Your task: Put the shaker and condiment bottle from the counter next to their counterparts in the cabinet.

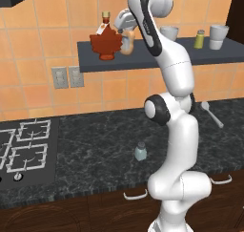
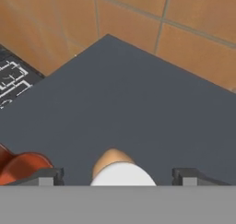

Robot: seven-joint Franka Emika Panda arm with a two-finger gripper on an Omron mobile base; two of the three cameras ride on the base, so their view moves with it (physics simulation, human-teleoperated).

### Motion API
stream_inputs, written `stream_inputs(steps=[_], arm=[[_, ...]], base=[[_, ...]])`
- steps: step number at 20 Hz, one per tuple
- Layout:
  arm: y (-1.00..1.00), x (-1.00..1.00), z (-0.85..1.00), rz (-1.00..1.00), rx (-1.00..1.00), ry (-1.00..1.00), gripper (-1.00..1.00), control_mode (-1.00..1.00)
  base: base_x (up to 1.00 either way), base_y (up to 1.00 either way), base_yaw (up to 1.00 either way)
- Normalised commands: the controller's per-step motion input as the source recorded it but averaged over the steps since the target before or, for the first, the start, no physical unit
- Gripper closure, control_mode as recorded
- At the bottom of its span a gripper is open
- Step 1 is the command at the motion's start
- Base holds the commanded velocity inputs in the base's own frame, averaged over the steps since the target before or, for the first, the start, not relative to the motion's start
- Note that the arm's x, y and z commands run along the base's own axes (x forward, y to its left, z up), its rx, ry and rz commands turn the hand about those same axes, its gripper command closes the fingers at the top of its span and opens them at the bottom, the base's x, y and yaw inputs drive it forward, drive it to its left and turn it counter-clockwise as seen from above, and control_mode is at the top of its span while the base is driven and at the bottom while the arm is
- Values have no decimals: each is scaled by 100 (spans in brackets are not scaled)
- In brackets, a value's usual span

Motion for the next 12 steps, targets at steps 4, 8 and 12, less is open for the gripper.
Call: stream_inputs(steps=[4, 8, 12], arm=[[0, 4, 0, 0, 0, 0, -100, -100], [0, 5, 5, 0, 0, 0, -100, -100], [0, 3, 21, 0, 0, 0, -100, -100]], base=[[0, 0, 0], [0, 0, 0], [0, 0, 0]])
